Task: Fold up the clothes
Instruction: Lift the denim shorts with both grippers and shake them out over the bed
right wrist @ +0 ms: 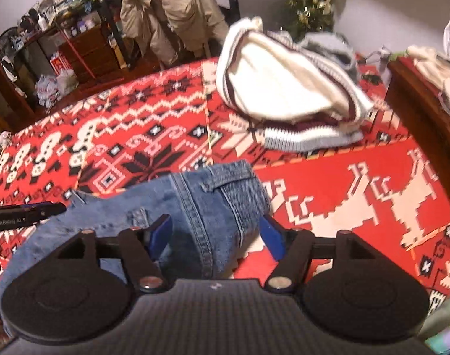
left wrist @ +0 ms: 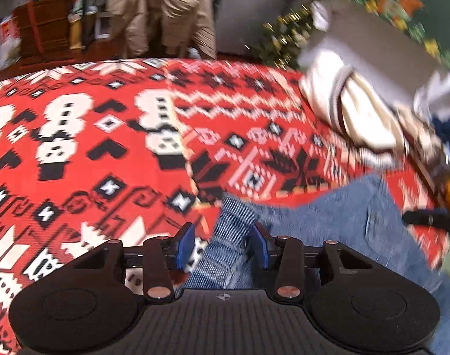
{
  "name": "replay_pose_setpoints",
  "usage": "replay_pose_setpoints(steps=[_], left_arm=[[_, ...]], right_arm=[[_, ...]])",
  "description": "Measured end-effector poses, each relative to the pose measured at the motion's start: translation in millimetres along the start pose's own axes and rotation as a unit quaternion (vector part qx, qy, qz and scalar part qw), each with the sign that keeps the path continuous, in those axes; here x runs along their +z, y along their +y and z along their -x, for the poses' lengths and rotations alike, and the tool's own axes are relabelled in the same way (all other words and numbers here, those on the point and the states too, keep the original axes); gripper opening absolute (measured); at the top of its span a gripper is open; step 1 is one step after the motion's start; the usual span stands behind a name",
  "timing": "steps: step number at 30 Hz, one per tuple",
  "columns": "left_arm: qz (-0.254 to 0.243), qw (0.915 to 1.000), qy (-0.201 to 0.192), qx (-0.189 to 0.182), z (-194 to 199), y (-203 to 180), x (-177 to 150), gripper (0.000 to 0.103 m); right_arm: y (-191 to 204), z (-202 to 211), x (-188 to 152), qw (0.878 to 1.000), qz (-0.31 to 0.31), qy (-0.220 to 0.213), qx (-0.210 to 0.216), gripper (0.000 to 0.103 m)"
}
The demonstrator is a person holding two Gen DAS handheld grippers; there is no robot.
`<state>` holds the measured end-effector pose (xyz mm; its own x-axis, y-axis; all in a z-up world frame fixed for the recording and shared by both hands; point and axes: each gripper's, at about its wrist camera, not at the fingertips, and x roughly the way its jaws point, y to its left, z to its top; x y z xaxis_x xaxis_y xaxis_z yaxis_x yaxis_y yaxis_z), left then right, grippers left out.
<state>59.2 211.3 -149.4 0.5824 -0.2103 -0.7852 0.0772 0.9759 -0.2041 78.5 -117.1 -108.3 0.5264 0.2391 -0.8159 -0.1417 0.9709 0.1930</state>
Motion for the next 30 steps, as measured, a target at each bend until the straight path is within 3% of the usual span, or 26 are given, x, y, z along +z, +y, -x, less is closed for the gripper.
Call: replay_pose_setpoints(steps=[4,11,12,14,15,16,17,19,24,30], left_arm=[[-0.006,0.9994,-0.015,0.032,-6,-2,-3,0.043],[-0.004,0.9999,-0.014,0.001,-10,-3,2,0.041],[-0.014,0.9998,-0.013,-0.001,-10,-7,1,0.034],[-0.032,0.9994,-0.015,0.003,-10,-15,-1,0.031],[-0.034,0.9992,-0.019,0.010,-9,-17,-2,0.019],[-0.030,0.9992,-0.020,0.016,-8,-17,-2,0.014],[-0.024,0.9992,-0.022,0.021,-7,-17,-2,0.013],[-0.016,0.9991,-0.031,0.024,-2,-17,-1,0.009],[0.003,0.9931,-0.103,0.056,42,-20,12,0.009],[0.043,0.9727,-0.181,0.138,85,0,56,0.008]], right_arm=[[-4,-18,-5,0.999,-0.018,0.029,0.008,0.070],[7,-28,-10,0.999,-0.008,0.048,0.015,0.069],[9,-29,-11,0.999,-0.008,0.051,0.018,0.067],[15,-30,-14,0.999,0.005,0.048,0.017,0.054],[19,-29,-15,0.999,0.016,0.042,0.012,0.050],[24,-28,-16,0.999,0.028,0.035,0.005,0.036],[28,-27,-17,0.999,0.040,0.028,-0.002,0.026],[35,-22,-18,0.999,0.051,0.012,-0.006,0.016],[55,-1,-7,0.997,0.062,-0.035,-0.009,0.012],[101,14,49,0.988,0.114,-0.100,0.021,0.012]])
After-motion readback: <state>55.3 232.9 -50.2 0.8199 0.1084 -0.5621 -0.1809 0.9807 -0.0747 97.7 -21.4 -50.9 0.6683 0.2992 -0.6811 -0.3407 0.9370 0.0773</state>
